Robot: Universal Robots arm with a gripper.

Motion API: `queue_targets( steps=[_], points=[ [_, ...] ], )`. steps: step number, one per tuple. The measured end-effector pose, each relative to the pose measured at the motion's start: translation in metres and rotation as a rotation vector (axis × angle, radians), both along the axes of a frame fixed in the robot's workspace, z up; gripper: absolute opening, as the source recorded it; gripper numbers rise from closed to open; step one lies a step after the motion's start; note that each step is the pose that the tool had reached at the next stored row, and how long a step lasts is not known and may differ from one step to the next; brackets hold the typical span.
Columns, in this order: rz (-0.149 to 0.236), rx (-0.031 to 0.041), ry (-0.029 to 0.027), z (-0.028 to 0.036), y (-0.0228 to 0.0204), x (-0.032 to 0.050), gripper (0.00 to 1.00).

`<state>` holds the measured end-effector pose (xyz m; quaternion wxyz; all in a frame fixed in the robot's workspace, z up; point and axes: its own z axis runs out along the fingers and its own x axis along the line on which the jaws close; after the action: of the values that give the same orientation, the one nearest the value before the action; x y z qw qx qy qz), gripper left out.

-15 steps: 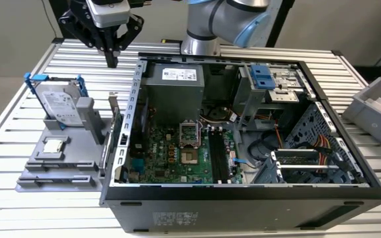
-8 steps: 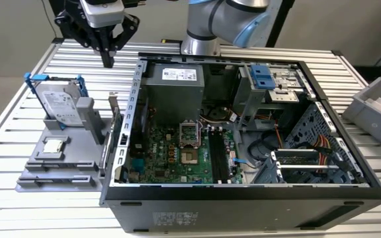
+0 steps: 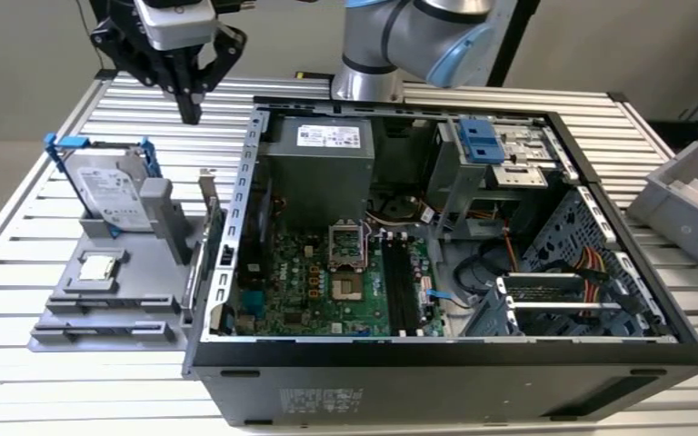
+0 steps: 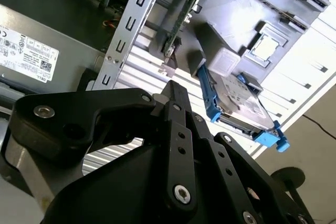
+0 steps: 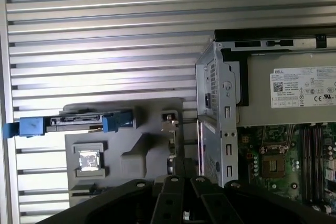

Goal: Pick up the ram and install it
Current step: 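Reach for the ram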

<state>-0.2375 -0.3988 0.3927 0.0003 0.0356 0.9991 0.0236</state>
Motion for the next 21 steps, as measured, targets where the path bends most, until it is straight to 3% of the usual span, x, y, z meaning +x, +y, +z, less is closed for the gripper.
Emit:
queue_targets(
  steps=[21],
  points=[
    [0.000, 0.0001, 0.0011, -0.0001, 0.0000, -0.0194, 0.00]
  ],
)
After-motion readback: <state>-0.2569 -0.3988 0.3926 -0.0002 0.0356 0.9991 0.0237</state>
